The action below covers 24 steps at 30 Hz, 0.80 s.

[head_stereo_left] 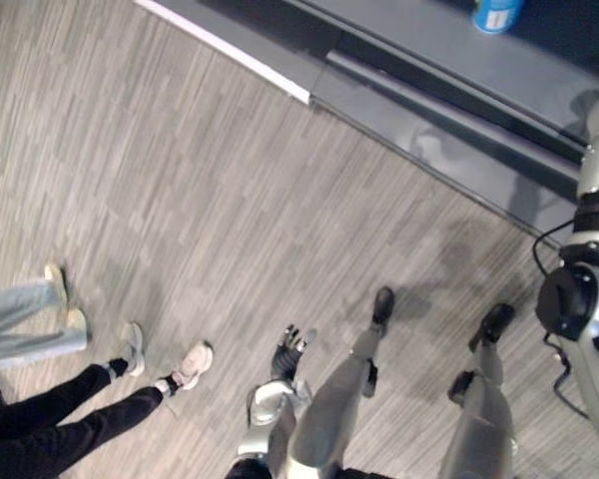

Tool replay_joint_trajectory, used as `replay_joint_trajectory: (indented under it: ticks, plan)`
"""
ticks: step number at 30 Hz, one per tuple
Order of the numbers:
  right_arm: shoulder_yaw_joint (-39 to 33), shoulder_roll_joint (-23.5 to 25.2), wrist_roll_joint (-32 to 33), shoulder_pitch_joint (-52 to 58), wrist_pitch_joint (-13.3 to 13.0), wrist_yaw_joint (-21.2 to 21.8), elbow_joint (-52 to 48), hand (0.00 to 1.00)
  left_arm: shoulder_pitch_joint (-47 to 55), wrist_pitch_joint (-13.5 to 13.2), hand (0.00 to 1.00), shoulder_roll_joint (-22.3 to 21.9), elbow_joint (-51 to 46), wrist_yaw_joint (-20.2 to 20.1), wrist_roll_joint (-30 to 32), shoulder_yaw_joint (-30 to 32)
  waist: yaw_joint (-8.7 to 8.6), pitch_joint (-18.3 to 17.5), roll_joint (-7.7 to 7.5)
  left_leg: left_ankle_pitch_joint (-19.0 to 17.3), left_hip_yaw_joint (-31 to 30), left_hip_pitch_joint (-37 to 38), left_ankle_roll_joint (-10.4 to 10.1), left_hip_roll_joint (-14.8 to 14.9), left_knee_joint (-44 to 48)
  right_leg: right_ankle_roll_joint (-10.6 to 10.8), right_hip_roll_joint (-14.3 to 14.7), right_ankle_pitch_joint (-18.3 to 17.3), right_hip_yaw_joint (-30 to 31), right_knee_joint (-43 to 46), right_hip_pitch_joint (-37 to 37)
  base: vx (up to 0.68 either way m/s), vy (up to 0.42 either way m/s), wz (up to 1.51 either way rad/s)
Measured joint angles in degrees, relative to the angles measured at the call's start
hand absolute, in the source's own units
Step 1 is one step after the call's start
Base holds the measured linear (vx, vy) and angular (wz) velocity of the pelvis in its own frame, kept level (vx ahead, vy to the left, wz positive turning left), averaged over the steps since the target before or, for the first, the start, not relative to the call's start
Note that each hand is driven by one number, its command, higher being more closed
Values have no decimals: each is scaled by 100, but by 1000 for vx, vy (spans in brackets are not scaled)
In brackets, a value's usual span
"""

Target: Put the gum and the chips on the shelf.

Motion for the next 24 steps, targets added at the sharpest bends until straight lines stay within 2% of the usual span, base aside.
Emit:
replay_joint_trajectory:
  ticks: [9,10,11,18,20,24]
  plan:
    - [95,10,4,155,-287,-1,173,100,-1,-2,0,-5,37,0,1,-39,8,-1,1,-8,20,2,-6,8,-20,3,-1,0,111,123,-108,-12,-23,-3]
    - [101,17,5,195,-332,0,169,0,-1,-2,0,-5,47,0,1,-38,6,-1,1,-8,21,3,-6,10,-20,3,-1,0,119,139,-116,-20,-38,-5]
    - [105,32,7,254,-366,0,155,0,-1,-2,0,-7,49,1,1,-38,0,-1,1,-7,22,6,-5,13,-20,3,0,0,124,154,-120,-25,-49,-2]
    - [20,525,270,968,-173,104,198,0,0,-2,0,-65,56,0,4,-38,-30,-1,0,-4,152,13,-1,39,-21,-21,15,32,233,175,-185,-10,-48,-7]
    - [22,657,273,989,-173,147,195,0,2,-2,0,-74,58,1,5,-33,-117,-1,0,1,165,18,3,43,-20,-20,17,34,248,174,-186,6,-45,-4]
    - [24,682,274,1109,-177,163,193,0,2,0,0,-170,63,3,14,-26,-145,-1,0,2,198,101,4,48,-20,-21,29,34,271,175,-113,9,-49,-4]
